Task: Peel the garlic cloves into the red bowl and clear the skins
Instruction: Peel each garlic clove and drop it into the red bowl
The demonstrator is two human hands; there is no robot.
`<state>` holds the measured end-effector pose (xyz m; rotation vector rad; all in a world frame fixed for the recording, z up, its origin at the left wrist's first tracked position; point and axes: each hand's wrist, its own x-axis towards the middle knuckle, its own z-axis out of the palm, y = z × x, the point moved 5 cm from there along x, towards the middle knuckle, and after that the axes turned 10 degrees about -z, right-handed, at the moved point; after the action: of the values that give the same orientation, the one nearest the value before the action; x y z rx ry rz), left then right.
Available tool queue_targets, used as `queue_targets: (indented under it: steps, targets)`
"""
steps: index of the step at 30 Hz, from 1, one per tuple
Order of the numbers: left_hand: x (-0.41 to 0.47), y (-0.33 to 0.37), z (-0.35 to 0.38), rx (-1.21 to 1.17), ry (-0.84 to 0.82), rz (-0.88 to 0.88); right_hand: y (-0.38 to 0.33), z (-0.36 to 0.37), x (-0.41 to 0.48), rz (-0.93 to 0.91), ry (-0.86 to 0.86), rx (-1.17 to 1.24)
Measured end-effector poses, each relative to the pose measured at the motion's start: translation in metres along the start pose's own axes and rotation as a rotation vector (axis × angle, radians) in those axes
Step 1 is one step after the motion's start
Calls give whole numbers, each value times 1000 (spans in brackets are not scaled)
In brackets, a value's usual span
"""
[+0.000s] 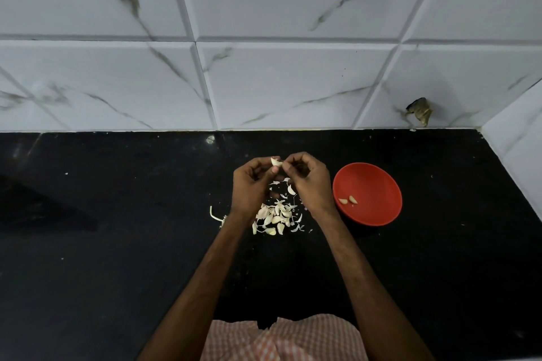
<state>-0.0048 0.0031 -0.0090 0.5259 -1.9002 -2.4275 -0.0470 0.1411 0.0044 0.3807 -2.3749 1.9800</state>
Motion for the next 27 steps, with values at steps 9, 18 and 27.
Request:
queue_targets:
  steps: [9,18,27]
  targets:
    - [-1,4,-4,83,-10,-6,-8,-1,1,-185,-41,-104]
    - [-6,12,-2,137,-49,43,-3,0,1,-88,-64,27]
    - [-4,16,-3,173,-23,55,0,2,2,-45,-79,68]
